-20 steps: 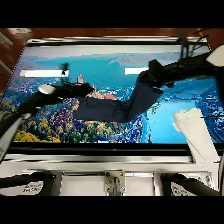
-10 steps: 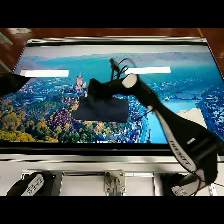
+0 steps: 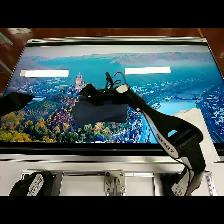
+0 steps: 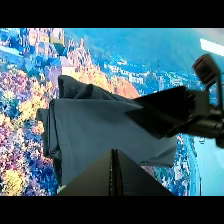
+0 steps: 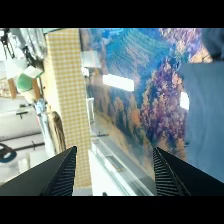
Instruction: Fold the shirts.
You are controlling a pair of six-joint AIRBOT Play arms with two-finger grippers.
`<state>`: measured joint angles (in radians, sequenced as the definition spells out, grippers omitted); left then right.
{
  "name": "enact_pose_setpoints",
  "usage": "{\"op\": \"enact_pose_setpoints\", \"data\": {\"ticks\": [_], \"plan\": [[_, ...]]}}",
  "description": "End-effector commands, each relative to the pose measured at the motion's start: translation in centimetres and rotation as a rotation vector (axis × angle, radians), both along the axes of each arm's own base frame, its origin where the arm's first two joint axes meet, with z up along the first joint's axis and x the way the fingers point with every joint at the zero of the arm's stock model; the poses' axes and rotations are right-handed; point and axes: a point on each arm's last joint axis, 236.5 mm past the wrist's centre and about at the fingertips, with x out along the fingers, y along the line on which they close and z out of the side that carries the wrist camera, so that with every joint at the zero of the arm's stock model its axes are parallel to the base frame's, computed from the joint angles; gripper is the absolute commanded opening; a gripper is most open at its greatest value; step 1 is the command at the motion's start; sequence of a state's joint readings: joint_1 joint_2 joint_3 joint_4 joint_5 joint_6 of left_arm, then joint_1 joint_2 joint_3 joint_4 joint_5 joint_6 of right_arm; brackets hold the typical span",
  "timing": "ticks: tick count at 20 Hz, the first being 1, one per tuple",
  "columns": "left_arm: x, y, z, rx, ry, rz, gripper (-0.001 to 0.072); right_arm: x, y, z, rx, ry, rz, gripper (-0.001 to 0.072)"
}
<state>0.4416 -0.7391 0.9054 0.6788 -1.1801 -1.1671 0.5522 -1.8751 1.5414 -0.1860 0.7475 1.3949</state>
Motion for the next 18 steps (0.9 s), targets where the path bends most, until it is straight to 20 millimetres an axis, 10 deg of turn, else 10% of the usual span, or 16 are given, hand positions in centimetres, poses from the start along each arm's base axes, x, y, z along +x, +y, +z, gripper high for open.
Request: {"op": "enact_pose_setpoints", "data": {"ticks": [1, 7, 8, 18], "plan": [[-0.3, -0.1, -0.7, -0.005, 0.012, 0.004, 0.0041, -0.3, -7.4, 0.8, -0.089, -0.012, 0.146, 0.0586], [0.1, 0.4, -0.5, 0.000, -0.005, 0.027, 0.0041, -3.6, -30.6, -6.9, -0.761, 0.291, 0.198, 0.0600], [0.4, 0.6, -0.4, 0.002, -0.013, 0.038, 0.0040, -3.9, -31.2, -7.7, -0.770, 0.305, 0.201, 0.0692], [0.9, 1.2, -0.2, 0.005, -0.031, 0.064, 0.0040, -2.0, -21.0, -14.2, -0.458, 0.297, 0.215, 0.0688]]}}
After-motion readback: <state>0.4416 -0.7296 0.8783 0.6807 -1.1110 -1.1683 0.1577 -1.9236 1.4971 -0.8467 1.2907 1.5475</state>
